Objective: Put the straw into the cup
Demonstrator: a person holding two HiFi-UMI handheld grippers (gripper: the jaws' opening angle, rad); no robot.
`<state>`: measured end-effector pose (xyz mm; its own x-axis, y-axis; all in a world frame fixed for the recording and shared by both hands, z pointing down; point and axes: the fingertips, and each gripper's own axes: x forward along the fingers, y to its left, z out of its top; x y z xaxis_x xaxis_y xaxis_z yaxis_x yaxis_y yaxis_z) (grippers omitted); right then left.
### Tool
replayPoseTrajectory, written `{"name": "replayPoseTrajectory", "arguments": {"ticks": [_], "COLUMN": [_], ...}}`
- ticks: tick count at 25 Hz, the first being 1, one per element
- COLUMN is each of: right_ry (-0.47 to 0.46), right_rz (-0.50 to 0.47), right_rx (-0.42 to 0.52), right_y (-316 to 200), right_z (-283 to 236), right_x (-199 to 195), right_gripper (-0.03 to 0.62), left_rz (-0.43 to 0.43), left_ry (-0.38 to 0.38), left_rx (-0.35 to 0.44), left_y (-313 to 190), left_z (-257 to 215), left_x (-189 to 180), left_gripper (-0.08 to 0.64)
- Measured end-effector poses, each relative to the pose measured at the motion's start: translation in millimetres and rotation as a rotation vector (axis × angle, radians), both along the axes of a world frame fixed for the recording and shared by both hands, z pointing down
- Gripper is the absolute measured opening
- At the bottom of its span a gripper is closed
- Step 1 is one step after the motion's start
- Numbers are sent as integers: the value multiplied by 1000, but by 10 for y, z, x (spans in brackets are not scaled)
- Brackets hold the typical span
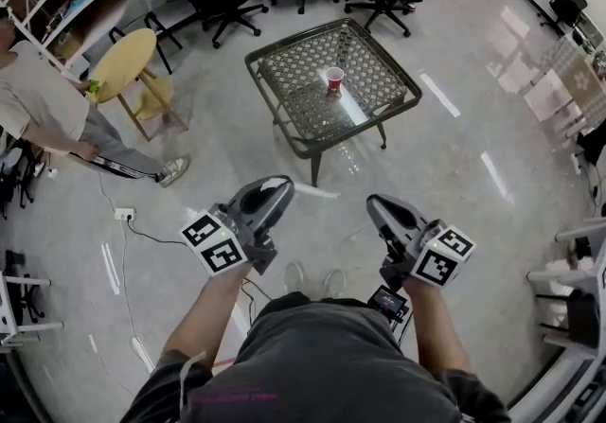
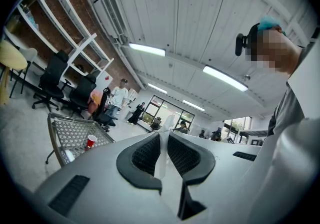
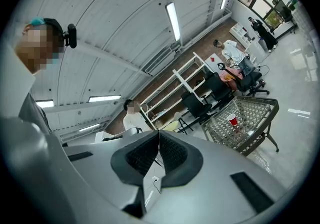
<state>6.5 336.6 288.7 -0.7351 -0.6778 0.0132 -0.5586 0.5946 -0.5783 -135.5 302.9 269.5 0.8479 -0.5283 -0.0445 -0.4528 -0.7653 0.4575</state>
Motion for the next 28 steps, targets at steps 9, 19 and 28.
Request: {"name": "replayPoseTrajectory", "arguments": {"ticks": [9,19,28], "right_ry": [-3,-12,-13], "right_rz": [-17,-31,-41], "right_rx": [-14,-27,-38], "right_y": [24,12,-80], "right_z": [84,166,190], "right_x": [171,340,365], "right_gripper": [15,15,15], "left_rz": [-16,-26,-31], "left_ry": [-3,-18,-17], "left_rx": [-1,-5,-6], "left_y": [27,24,-75], "left_z": [63,125,126], "left_x": [148,311,342], "left_gripper": [52,52,52]}}
